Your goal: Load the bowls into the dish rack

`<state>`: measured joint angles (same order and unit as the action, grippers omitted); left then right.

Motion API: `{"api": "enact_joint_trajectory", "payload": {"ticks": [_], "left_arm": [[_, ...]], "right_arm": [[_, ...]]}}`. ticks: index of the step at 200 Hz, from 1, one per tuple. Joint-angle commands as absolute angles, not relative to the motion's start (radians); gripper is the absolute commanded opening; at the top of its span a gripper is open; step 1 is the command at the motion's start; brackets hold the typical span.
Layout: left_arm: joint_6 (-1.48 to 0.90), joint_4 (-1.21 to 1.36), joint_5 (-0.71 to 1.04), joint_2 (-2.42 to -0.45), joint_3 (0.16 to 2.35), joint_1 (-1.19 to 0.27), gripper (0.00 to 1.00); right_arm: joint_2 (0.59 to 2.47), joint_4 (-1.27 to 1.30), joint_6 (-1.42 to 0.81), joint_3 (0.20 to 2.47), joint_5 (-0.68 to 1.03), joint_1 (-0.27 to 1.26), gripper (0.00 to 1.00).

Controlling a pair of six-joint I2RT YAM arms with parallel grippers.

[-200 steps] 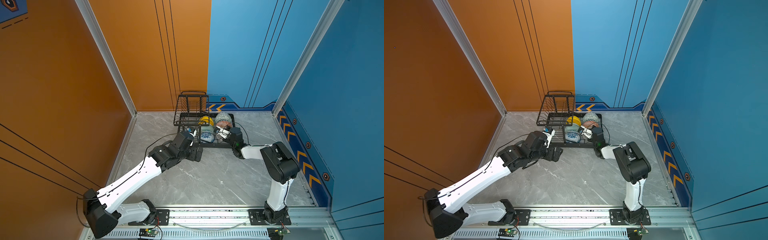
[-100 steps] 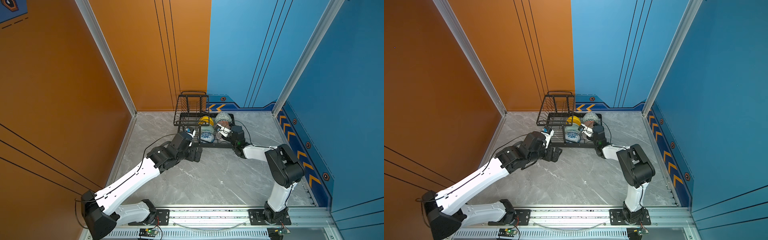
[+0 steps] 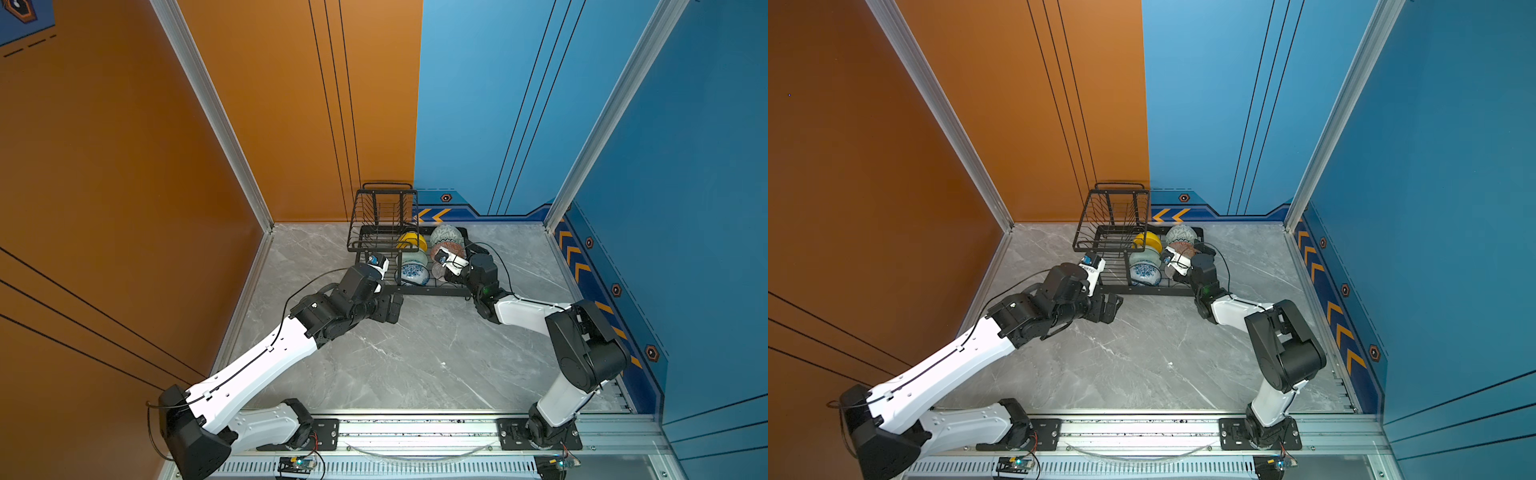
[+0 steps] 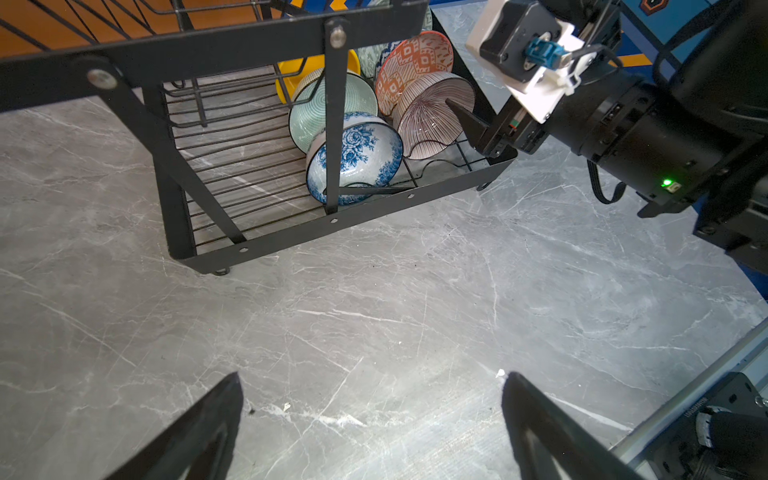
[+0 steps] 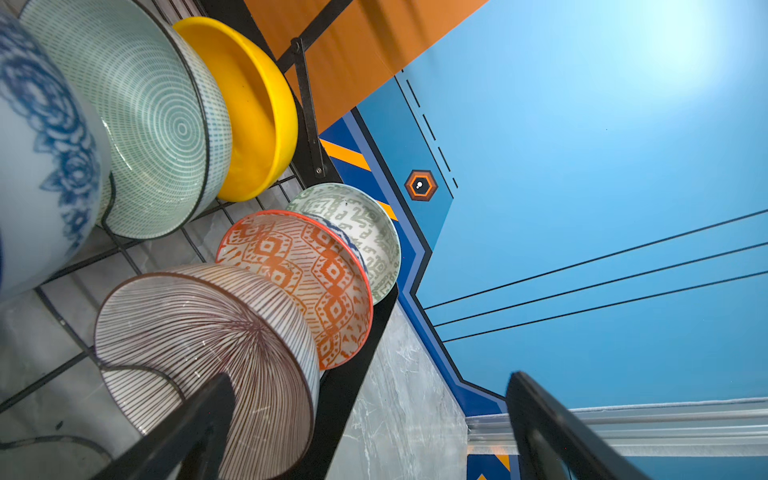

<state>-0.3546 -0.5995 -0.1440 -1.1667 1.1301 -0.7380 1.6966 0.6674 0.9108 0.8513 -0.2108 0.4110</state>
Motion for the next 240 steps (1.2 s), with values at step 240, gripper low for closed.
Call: {"api": "enact_joint_trajectory", "payload": {"ticks": [240], "left_arm": [[-0.208, 0.4, -0.239, -0.96, 0.287, 0.102, 0.98]], "right_arm": [[1.179, 0.766, -0.114, 0.296, -0.535, 0.189, 1.0]]}}
